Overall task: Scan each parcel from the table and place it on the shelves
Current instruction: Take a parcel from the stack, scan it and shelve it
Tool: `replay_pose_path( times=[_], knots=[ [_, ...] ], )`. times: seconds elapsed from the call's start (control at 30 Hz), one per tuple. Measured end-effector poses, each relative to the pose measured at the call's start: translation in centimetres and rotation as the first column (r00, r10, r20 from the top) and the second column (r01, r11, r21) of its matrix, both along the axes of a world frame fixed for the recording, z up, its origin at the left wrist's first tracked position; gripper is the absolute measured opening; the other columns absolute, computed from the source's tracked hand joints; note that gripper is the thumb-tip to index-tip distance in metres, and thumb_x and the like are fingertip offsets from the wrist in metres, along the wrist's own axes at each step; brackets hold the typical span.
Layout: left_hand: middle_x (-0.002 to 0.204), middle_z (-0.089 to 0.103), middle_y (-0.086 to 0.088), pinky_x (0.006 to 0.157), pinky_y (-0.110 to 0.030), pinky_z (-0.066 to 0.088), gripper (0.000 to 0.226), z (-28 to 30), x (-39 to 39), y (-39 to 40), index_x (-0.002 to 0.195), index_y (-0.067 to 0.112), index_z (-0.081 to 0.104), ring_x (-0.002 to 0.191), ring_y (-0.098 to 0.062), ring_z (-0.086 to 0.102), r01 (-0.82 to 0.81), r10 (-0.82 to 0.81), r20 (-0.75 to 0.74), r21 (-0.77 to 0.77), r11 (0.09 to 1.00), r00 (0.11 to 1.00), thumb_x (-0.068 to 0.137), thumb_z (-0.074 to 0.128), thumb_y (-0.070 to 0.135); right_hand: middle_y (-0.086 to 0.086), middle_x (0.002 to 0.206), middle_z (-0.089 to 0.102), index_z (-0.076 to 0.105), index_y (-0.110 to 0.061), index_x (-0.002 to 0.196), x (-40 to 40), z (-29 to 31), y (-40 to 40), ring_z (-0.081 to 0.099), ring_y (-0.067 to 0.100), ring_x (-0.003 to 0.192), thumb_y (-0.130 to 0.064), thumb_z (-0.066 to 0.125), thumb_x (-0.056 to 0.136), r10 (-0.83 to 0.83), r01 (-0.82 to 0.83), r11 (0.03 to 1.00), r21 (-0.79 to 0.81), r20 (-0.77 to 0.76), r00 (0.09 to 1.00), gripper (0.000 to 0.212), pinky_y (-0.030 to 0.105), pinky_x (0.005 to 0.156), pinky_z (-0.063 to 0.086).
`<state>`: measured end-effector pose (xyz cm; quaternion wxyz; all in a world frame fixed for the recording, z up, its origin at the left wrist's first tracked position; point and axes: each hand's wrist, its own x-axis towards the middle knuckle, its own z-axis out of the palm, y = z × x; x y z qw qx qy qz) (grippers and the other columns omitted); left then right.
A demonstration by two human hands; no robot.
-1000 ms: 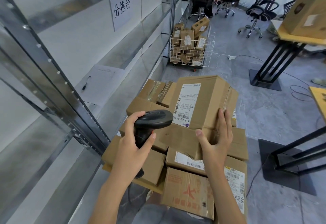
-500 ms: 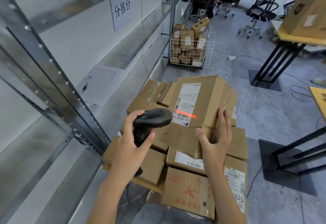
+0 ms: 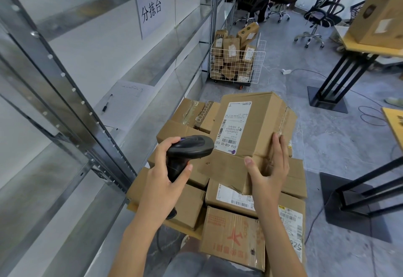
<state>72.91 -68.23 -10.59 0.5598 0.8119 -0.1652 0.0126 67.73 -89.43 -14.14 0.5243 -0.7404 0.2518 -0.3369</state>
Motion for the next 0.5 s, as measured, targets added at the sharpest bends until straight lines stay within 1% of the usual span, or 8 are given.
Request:
replay_pose_path(
  times=[0.13, 0.23, 0.3, 0.37, 0.43, 0.5],
  knots=[
    [0.123, 0.061, 0.007, 0.077, -0.029, 0.059, 0.072, 0.0, 0.0, 0.1, 0.126, 0.071, 0.031, 0.08, -0.015, 0.064, -0.007, 0.007, 0.011, 0.003, 1.0, 1.0, 0.091, 0.071, 0.023, -0.036, 0.159, 0.02, 0.029, -0.065, 0.145, -0.1, 0.1, 0.0, 0.019, -0.003, 0.145, -0.056, 0.066, 0.07, 0.006, -0.006, 1.0, 0.004, -0.001, 1.0, 0.084, 0.054, 0.121, 0.021],
    [0.124, 0.06, 0.007, 0.077, -0.03, 0.06, 0.072, 0.0, -0.2, 0.2, 0.126, 0.071, 0.031, 0.08, -0.015, 0.064, -0.017, 0.017, 0.015, 0.004, 1.0, 1.0, 0.092, 0.071, 0.022, -0.037, 0.158, 0.02, 0.029, -0.066, 0.144, -0.2, 0.2, 0.1, 0.019, -0.008, 0.143, -0.056, 0.066, 0.069, 0.011, -0.011, 1.0, 0.002, -0.001, 1.0, 0.084, 0.052, 0.121, 0.021],
    [0.125, 0.06, 0.007, 0.078, -0.034, 0.061, 0.072, 0.1, -0.4, 0.4, 0.125, 0.071, 0.031, 0.08, -0.015, 0.064, -0.022, 0.022, 0.022, 0.011, 1.0, 1.0, 0.092, 0.071, 0.022, -0.036, 0.159, 0.02, 0.029, -0.066, 0.144, -0.4, 0.2, 0.3, 0.019, -0.005, 0.145, -0.056, 0.065, 0.069, 0.017, -0.017, 1.0, 0.006, -0.001, 1.0, 0.084, 0.052, 0.122, 0.02],
    [0.126, 0.06, 0.004, 0.08, -0.039, 0.062, 0.072, 0.0, -0.7, 0.5, 0.125, 0.072, 0.031, 0.081, -0.017, 0.063, -0.034, 0.033, 0.025, 0.029, 0.999, 0.999, 0.091, 0.071, 0.022, -0.036, 0.159, 0.02, 0.03, -0.063, 0.145, -0.7, 0.1, 0.6, 0.019, 0.0, 0.148, -0.056, 0.065, 0.069, 0.031, -0.031, 0.999, 0.024, 0.001, 1.0, 0.084, 0.052, 0.123, 0.021],
    [0.127, 0.06, 0.0, 0.083, -0.043, 0.061, 0.073, 0.0, -1.0, 0.7, 0.124, 0.073, 0.03, 0.084, -0.02, 0.063, -0.052, 0.052, 0.013, 0.046, 0.998, 0.999, 0.092, 0.071, 0.022, -0.034, 0.159, 0.021, 0.032, -0.059, 0.146, -1.1, 0.0, 0.9, 0.019, 0.001, 0.148, -0.056, 0.065, 0.068, 0.05, -0.05, 0.998, 0.039, 0.003, 0.999, 0.085, 0.052, 0.123, 0.022],
    [0.127, 0.06, -0.001, 0.083, -0.044, 0.061, 0.072, 0.1, -1.4, 0.9, 0.123, 0.073, 0.03, 0.085, -0.021, 0.063, -0.064, 0.064, 0.004, 0.039, 0.997, 0.998, 0.092, 0.071, 0.022, -0.031, 0.16, 0.022, 0.033, -0.055, 0.148, -1.5, 0.1, 1.2, 0.019, 0.002, 0.15, -0.056, 0.065, 0.068, 0.062, -0.062, 0.997, 0.047, 0.008, 0.998, 0.086, 0.053, 0.123, 0.021]
  ],
)
